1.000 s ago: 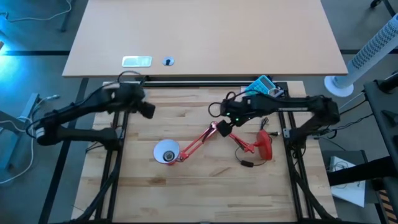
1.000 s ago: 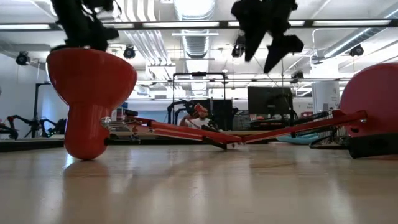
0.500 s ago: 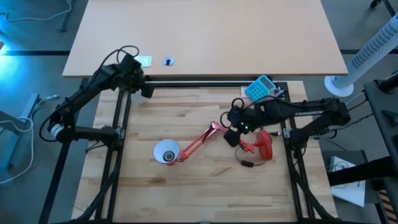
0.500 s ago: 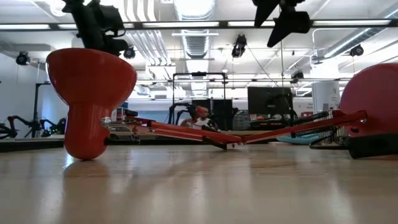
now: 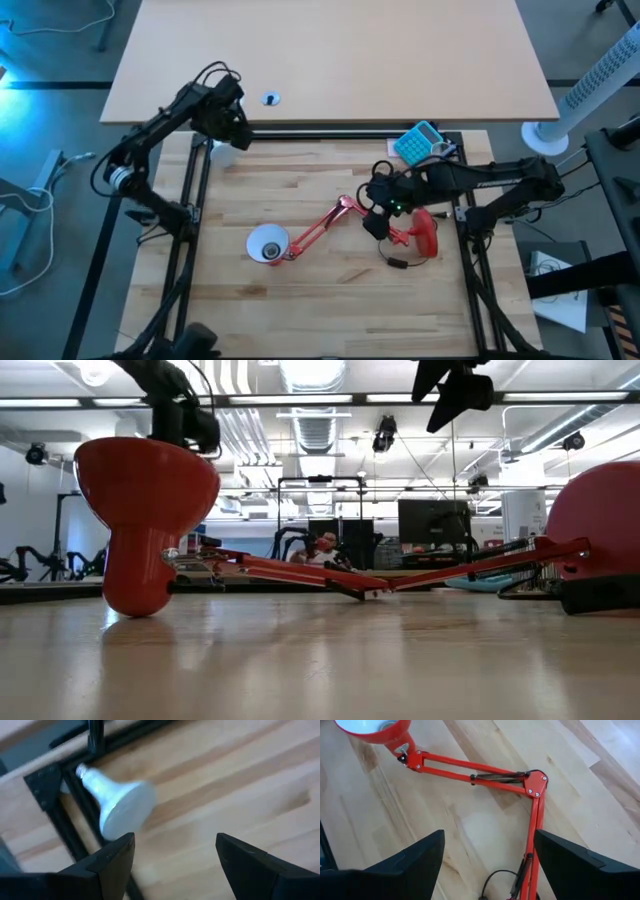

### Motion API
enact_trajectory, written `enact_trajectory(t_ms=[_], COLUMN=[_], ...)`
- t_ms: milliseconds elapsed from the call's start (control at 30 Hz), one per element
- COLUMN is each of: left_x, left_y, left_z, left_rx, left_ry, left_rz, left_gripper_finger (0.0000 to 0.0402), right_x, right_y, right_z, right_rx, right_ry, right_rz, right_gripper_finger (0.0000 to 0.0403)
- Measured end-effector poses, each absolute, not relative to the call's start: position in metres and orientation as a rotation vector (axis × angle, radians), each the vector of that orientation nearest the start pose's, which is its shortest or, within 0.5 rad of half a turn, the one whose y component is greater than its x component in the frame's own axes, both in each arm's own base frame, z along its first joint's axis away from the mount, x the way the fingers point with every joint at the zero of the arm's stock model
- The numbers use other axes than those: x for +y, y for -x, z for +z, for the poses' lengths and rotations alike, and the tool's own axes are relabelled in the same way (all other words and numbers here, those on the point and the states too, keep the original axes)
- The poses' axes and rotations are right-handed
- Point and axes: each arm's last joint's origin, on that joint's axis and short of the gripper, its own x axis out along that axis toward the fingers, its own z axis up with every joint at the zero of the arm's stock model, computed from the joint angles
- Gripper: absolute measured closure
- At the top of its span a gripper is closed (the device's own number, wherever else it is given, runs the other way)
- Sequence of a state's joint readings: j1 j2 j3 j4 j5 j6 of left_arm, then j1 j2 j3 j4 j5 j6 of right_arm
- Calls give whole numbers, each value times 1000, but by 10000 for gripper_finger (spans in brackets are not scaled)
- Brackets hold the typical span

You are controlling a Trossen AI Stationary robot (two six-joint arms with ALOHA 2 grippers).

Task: Screw lightbulb
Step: Insert the lightbulb into the orange desk lamp

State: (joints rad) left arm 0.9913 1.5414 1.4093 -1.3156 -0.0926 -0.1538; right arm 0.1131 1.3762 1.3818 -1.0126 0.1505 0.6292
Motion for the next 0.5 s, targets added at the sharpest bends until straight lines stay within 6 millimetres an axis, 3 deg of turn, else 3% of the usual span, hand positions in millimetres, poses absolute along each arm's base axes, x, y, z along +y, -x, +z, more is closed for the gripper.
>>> enact_trajectory(t_ms=[233, 500], left_x=[255, 271], left_y=[-136, -140], left_z=[266, 232], left_rx=[1483, 1537], left_ry=[759, 772], left_rz=[964, 885], left_gripper_finger=[132, 138], right_x=[25, 25], right_y=[-264, -264], right_z=[342, 342], right_rx=[948, 946], right_ry=[-453, -461], right_rz=[-353, -363], right_gripper_finger=[102, 102])
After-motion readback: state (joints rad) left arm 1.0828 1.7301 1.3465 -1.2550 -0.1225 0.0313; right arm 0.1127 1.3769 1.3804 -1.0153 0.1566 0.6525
